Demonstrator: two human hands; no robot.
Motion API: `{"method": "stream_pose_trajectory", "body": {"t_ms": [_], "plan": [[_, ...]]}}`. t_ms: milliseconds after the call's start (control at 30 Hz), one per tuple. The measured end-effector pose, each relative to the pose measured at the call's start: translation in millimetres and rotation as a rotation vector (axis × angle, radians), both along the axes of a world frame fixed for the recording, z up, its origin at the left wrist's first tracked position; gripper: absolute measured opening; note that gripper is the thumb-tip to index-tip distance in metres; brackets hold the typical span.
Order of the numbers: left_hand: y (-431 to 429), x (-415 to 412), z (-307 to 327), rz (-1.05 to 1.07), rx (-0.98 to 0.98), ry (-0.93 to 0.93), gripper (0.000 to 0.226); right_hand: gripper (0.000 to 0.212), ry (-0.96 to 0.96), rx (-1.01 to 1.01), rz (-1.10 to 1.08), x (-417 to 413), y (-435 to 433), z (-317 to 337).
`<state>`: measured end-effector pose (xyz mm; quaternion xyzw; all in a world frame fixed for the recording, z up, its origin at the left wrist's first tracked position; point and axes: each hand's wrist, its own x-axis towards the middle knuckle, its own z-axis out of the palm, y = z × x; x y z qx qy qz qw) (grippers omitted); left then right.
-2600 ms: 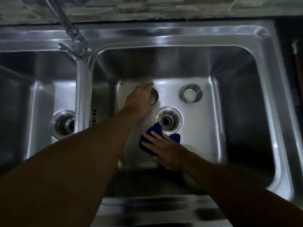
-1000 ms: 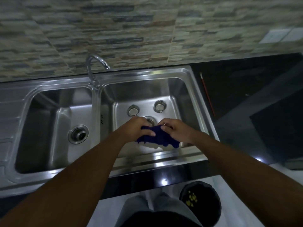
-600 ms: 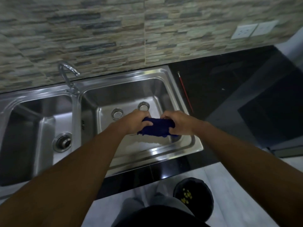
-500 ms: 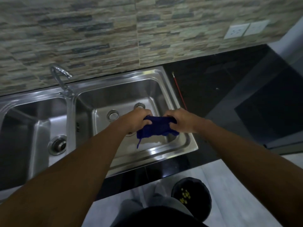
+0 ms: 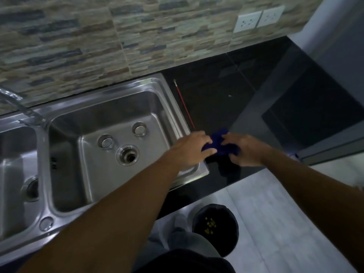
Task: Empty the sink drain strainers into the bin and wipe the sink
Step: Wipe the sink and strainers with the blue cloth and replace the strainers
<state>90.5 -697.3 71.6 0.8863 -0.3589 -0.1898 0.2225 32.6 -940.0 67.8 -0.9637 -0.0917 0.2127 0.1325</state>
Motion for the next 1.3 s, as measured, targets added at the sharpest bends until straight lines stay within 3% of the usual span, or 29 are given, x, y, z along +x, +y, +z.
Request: {"method": "stream_pose_trajectory", "body": {"t_ms": [67,133,300,500,700,933,1300], "plan": [[-13,-17,-23,0.047,0.093,0.049,0.05,0.056,0.013,0.023,-0.041,-17,3,-24],[-21,-30,-43,0.067,0.194,0.054,0.058,0.06,-0.11,0.031,-0.079,-25,15,-44],[-24,-44,-76,0.053,0.366,-0.035,0.066,0.066,-0.187,-0.156,-0.159,-28,44,-75],[-39,-25,-87,0.023,0.379,-0.14,0.066,0.068,-0.223,-0.22,-0.215,-20,35,-83],[-22,-17,-81,0.007,0.271,-0.092,0.067,0.065,-0.231,-0.197,-0.277,-11,50,-70],[75,-16,-73,0.301,0.279,-0.043,0.065,0.06,-0.315,0.024,-0.006,13,124,-52],[287,10,-64,0.636,0.422,-0.093,0.063,0.056,-0.195,0.144,0.223,79,298,-86]]}}
